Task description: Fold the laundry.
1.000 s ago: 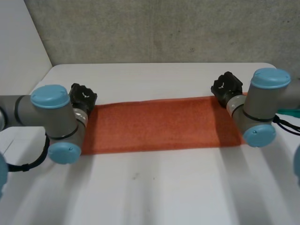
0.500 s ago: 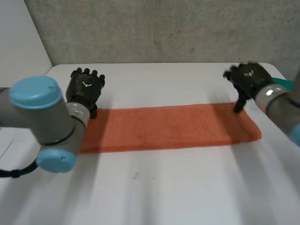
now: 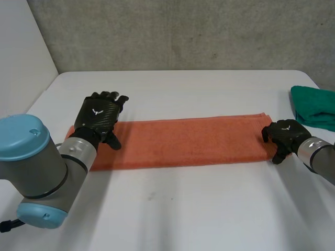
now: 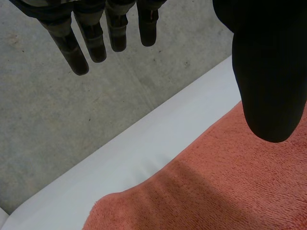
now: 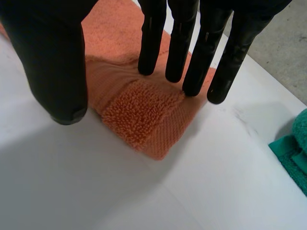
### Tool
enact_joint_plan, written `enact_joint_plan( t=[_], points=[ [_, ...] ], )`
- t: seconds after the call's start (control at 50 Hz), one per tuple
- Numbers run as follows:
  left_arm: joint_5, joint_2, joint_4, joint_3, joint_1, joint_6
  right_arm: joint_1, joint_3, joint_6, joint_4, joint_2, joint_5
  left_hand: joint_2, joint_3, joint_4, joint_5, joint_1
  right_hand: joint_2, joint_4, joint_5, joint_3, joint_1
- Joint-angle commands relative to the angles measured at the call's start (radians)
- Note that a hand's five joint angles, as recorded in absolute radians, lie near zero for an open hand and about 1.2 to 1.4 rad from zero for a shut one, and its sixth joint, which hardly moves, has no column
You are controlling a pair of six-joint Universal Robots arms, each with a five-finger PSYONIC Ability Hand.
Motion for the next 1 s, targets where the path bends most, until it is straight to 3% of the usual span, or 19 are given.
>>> enact_joint_plan(
  t=[0.02,0.08,0.1,0.3,0.52,0.68,0.76,0.82,0.94,1.0],
  points=[
    [-0.005,-0.002,-0.003,0.002,0.000,0.000,-0.003,-0.028,0.002,-0.020,0.035,-0.001,-0.025,-0.032,-0.023,-0.042,-0.012,0.421,0.427,0.447,0.424,0.513],
    [-0.005,-0.002,-0.003,0.000,0.000,0.000,-0.003,-0.030,0.002,-0.032,0.035,0.004,-0.025,-0.032,-0.023,-0.042,-0.012,0.771,0.776,0.796,0.773,0.862],
    [-0.005,0.000,-0.003,0.000,0.000,0.000,-0.006,-0.031,0.002,-0.039,0.035,0.007,-0.025,-0.032,-0.023,-0.042,-0.012,0.791,0.797,0.817,0.794,0.883],
    [-0.008,0.003,-0.004,-0.006,0.000,-0.001,-0.078,-0.028,-0.019,-0.018,0.008,0.027,-0.025,-0.032,-0.023,-0.042,-0.012,0.791,0.797,0.817,0.794,0.883],
    [-0.010,0.013,-0.010,-0.008,0.000,-0.004,-0.323,0.021,-0.258,0.085,-0.066,0.030,-0.025,-0.032,-0.023,-0.042,-0.012,0.791,0.797,0.817,0.794,0.883],
    [-0.008,0.035,-0.014,-0.018,0.003,-0.006,-0.322,-0.005,-0.283,0.086,-0.123,0.053,-0.025,-0.032,-0.023,-0.042,-0.012,0.791,0.797,0.817,0.794,0.883],
    [-0.010,0.056,-0.012,-0.028,0.014,-0.006,-0.184,-0.014,-0.263,0.085,-0.184,0.046,-0.025,-0.032,-0.023,-0.042,-0.012,0.791,0.797,0.817,0.794,0.883],
    [-0.010,0.075,-0.012,-0.031,0.027,-0.007,-0.012,-0.040,-0.242,0.077,-0.212,0.045,-0.025,-0.032,-0.023,-0.042,-0.012,0.791,0.797,0.817,0.794,0.883],
    [-0.013,0.115,-0.007,-0.034,0.063,-0.009,0.335,-0.132,-0.225,0.020,-0.204,0.047,-0.025,-0.032,-0.023,-0.042,-0.012,0.791,0.797,0.817,0.794,0.883],
    [-0.019,0.125,-0.009,-0.037,0.083,-0.009,0.451,-0.175,-0.223,-0.004,-0.168,0.045,-0.025,-0.032,-0.023,-0.042,-0.012,0.791,0.797,0.817,0.794,0.883]
  ],
)
